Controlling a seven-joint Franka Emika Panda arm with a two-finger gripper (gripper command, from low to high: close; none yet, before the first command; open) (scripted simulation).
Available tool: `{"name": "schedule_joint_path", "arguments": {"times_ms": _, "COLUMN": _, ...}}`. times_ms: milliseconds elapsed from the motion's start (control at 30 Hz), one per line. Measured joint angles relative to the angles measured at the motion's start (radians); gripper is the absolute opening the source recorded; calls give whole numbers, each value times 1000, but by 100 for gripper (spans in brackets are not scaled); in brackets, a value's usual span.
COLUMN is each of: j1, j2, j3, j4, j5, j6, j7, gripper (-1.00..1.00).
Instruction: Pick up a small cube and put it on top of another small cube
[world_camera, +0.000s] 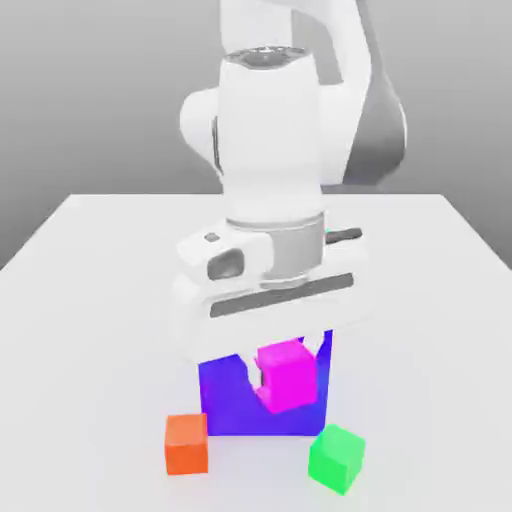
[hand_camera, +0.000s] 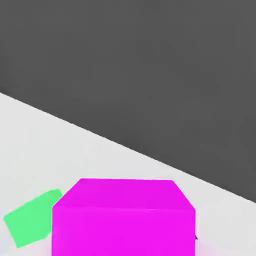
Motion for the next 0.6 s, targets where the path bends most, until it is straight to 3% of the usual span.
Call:
{"name": "schedule_joint_path", "arguments": {"times_ms": 367, "j1": 109, "j2": 81, "j3": 20, "j4": -43, "j5": -73, "j6": -6, "j7": 681, "gripper": -100}}
{"name": "schedule_joint_path", "arguments": {"times_ms": 600, "j1": 109, "j2": 192, "j3": 10, "j4": -45, "j5": -106, "j6": 104, "j7": 752, "gripper": -100}}
